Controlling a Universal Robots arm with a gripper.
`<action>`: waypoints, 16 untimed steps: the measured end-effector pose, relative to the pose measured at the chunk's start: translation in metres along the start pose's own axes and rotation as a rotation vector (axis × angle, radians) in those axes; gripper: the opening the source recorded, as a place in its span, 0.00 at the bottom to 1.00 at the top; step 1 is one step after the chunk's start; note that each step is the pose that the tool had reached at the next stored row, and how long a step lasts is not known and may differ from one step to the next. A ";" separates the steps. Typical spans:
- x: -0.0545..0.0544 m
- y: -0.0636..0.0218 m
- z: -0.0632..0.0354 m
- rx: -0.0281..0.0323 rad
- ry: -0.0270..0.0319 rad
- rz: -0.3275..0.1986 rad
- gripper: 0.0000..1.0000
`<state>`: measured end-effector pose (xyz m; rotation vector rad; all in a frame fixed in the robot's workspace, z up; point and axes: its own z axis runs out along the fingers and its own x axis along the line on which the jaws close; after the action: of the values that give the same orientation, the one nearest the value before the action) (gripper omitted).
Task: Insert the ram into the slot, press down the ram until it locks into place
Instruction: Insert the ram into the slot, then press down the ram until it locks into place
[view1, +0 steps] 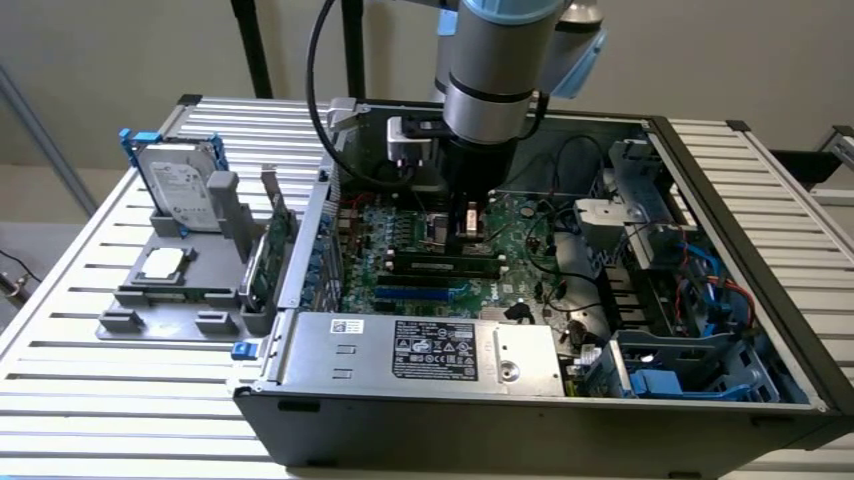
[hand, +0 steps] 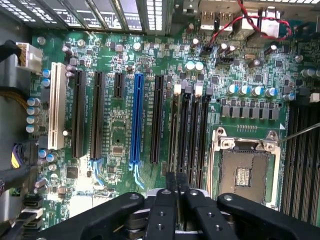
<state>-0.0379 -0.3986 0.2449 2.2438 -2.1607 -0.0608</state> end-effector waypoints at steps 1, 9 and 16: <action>0.000 0.0002 0.0000 0.0000 0.0001 0.000 0.11; 0.000 0.0002 -0.0001 -0.0001 0.0002 0.000 0.11; 0.000 0.0002 0.0000 -0.0001 0.0002 0.000 0.11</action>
<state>-0.0381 -0.3987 0.2450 2.2437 -2.1605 -0.0606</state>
